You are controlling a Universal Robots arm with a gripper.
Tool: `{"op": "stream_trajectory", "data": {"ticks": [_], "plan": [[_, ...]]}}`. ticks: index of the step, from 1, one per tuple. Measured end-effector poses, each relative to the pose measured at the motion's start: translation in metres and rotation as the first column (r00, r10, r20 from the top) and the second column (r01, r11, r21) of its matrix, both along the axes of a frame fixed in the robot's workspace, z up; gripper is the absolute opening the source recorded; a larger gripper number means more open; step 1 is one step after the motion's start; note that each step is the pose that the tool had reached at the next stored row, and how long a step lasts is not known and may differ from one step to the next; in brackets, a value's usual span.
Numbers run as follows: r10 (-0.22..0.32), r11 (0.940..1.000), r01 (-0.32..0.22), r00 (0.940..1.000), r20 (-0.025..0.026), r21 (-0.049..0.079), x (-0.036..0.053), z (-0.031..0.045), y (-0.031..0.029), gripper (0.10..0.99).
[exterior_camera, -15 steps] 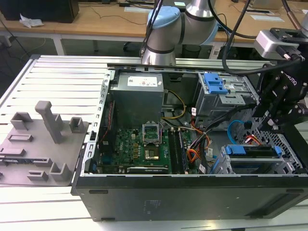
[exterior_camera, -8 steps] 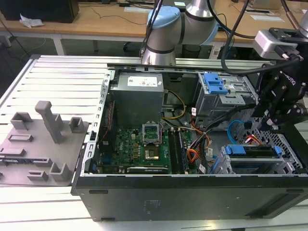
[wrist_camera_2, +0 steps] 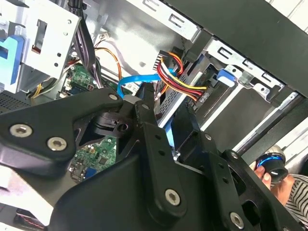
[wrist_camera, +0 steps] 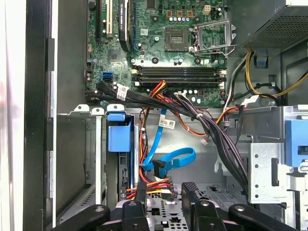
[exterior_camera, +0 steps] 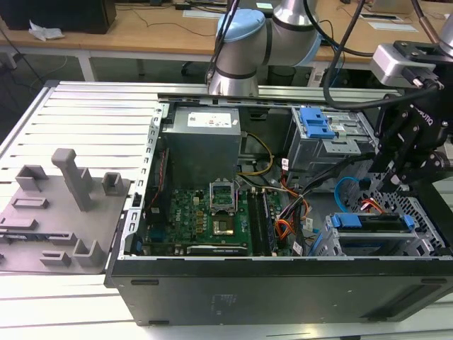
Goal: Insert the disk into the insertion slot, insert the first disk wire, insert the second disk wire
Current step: 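Insert the second disk wire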
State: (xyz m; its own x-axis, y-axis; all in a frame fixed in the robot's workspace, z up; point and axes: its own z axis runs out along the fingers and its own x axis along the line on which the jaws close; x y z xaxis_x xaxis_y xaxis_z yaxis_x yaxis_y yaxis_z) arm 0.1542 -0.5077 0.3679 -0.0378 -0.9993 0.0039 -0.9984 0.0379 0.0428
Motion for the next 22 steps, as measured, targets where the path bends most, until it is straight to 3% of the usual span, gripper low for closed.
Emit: {"op": "stream_trajectory", "data": {"ticks": [22], "plan": [[0.001, 1.0, -0.001, 1.0, 0.0, 0.0, -0.0036, -0.0078, 0.0005, 0.42]]}}
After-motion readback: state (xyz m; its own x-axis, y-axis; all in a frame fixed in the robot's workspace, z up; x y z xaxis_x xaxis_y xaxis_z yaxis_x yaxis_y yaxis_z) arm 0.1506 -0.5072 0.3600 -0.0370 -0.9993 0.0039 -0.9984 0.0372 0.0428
